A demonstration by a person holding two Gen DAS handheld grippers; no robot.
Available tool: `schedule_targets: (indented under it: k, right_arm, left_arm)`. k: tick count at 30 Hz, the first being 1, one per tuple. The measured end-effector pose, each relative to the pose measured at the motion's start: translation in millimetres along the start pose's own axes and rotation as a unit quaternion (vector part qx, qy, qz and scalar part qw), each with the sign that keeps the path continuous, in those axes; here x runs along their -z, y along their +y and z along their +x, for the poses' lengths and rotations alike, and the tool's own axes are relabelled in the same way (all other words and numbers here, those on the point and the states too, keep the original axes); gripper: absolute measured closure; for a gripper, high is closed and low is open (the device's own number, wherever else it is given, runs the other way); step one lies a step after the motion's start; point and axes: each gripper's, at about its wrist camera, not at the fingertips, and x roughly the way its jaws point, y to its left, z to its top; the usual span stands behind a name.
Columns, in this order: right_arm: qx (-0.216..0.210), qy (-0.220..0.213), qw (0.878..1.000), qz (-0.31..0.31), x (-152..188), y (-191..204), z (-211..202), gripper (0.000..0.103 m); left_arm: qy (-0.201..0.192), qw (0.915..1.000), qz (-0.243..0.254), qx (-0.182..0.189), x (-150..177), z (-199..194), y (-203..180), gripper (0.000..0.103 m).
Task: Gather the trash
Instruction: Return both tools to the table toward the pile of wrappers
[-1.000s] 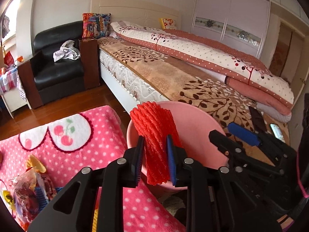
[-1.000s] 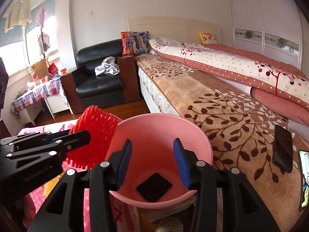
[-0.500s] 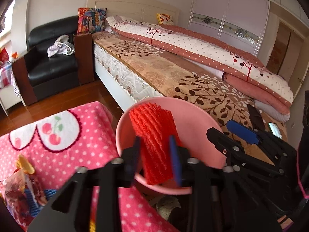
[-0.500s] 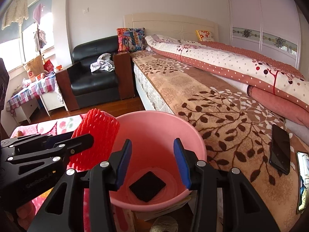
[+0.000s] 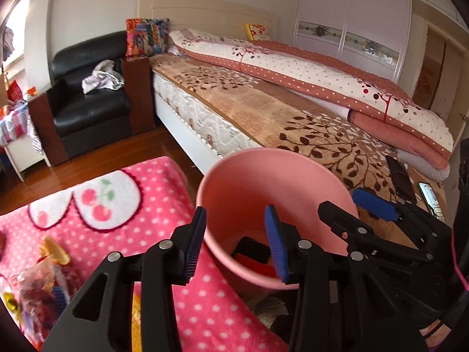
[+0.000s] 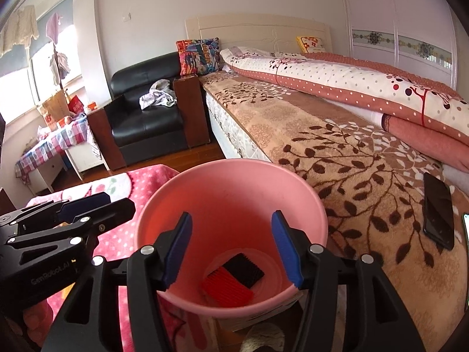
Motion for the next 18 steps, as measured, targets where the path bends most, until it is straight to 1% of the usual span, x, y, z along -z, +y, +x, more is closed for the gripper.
schedule_targets:
  k: [3, 5, 9, 15, 18]
  right_arm:
    - [-0.009, -0.004, 1.000, -0.002, 4.0, 7.5, -14.0, 0.046]
    - [-0.012, -0.007, 1.000, -0.003, 6.7, 12.1, -22.8, 0.046]
    - [-0.023, -0.012, 1.000, -0.004, 13.3, 24.1, -41.8, 0.045]
    - [-0.029, -0.019, 0.999, -0.018, 22.0, 46.7, -63.5, 0.045]
    - [-0.033, -0.021, 0.999, -0.020, 24.9, 54.5, -71.3, 0.045]
  left_arm:
    - [-0.001, 0.9999, -0.003, -0.015, 5.0, -12.8, 0.1, 0.061]
    - [-0.006, 0.9994, -0.004, -0.034, 8.1, -22.6, 0.9, 0.061]
    - [-0.013, 0.9985, -0.011, -0.052, 15.2, -41.9, 3.9, 0.061]
    - [-0.026, 0.9972, -0.016, -0.068, 27.1, -68.2, 8.8, 0.061]
    - [-0.030, 0.9969, -0.018, -0.071, 31.8, -78.4, 13.5, 0.061]
